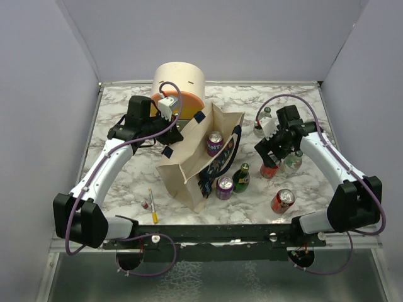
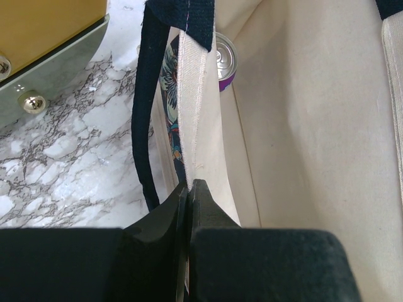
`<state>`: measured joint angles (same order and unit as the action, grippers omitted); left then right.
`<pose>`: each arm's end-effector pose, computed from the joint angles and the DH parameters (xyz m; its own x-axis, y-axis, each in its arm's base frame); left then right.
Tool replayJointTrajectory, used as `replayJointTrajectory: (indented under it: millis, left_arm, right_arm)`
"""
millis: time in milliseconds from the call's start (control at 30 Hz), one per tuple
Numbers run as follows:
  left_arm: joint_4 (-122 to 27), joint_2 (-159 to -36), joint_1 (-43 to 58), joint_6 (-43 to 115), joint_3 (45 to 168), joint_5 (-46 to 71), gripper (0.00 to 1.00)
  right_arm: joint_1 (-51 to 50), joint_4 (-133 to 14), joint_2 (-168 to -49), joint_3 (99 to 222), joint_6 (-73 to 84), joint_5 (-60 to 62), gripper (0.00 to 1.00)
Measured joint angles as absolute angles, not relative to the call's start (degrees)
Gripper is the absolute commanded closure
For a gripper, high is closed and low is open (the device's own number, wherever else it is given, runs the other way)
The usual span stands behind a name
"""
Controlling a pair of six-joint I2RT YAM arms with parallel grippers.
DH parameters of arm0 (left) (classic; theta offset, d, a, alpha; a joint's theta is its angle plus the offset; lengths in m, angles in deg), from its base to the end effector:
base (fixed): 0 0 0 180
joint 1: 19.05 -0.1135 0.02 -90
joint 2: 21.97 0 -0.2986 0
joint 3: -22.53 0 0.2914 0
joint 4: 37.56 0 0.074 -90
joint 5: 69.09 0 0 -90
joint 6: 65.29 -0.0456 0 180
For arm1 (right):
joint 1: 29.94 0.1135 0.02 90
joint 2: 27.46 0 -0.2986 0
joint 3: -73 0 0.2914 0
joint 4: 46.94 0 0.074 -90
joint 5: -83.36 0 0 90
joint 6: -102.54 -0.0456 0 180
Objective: Place the beverage into the canvas bag
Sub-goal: Pick up the drink from the center of the board.
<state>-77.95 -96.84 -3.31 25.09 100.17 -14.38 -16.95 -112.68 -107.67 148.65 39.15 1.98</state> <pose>0.3020 -0.1125 0.3479 -0.5919 0.1612 -0.7897 0.6579 0.6626 -0.3579 0.2906 0.0741 0.2725 -0.6986 -0.6156 -0.3646 -0.6536 0.7564 -0.0248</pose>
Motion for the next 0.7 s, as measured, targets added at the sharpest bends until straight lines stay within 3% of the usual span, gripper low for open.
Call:
replayJointTrajectory:
  millis: [433,700]
  left_arm:
    - [-78.0,-96.4,-3.3,24.6,100.2,-14.2,1.00]
    - [-78.0,-96.2,-3.3,24.1,100.2,-14.1,1.00]
  right_arm:
    - [-17.3,-112.3,-111.1,147.3,40.8,4.3,0.31]
    - [-17.3,-111.9,-111.1,147.0,40.8,4.6,0.56]
